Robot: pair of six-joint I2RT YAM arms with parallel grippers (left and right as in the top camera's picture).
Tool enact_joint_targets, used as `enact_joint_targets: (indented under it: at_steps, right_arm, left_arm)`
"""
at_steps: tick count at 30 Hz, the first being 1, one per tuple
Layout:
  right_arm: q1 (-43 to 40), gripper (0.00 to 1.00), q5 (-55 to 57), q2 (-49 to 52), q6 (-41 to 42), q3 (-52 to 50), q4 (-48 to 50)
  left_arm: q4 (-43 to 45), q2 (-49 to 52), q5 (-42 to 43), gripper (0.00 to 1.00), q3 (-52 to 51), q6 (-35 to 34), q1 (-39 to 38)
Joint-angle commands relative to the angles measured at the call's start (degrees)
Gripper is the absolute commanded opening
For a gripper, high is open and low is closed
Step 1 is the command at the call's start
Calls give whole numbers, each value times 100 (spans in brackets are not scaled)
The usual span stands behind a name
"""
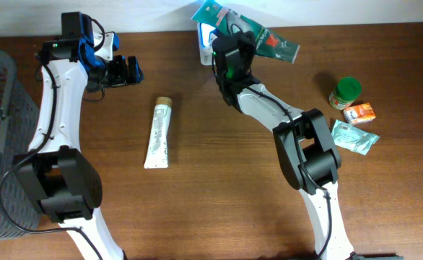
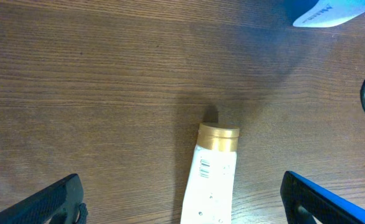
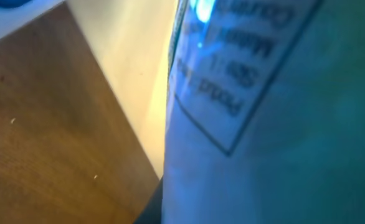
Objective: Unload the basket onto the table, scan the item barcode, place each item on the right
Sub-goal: 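Lift the glove pack with the right gripper to the white scanner, then carry the glove pack right and drop it on the table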
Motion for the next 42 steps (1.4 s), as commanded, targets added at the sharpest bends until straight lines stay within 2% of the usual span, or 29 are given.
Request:
enact_joint_targets:
  at_steps: [1,8,17,21,25,27,35,42]
  right_arm:
    - [4,4,101,-756,612,96,-393]
    - [9,4,-492,-1810,2181,96,-2059]
    - [-170,4,-2686,-3200,5974,96,-5429]
    - [-474,4,-3733,-3348,6970,96,-6732]
    - [-933,4,-4542,-3342,7316,24,-7729]
    - [-1145,4,-4588,-3338,7331,-2,-8017]
    - [-1860,4,-5038,-3335,7326,-22,-8450]
    - [-2138,4,-5036,-3320,7283,-22,-8703]
  left_arm:
    - [-7,-87,-17,99,52,26,4]
    - [-7,-87,-17,99,52,26,4]
    - [-7,-87,-17,99,52,26,4]
    - [-7,-87,-17,99,52,26,4]
    - [-7,-87,-17,99,52,26,4]
    - [-7,-87,-17,99,52,26,4]
    - [-7,-87,-17,99,52,26,4]
    - [-7,-87,-17,99,52,26,4]
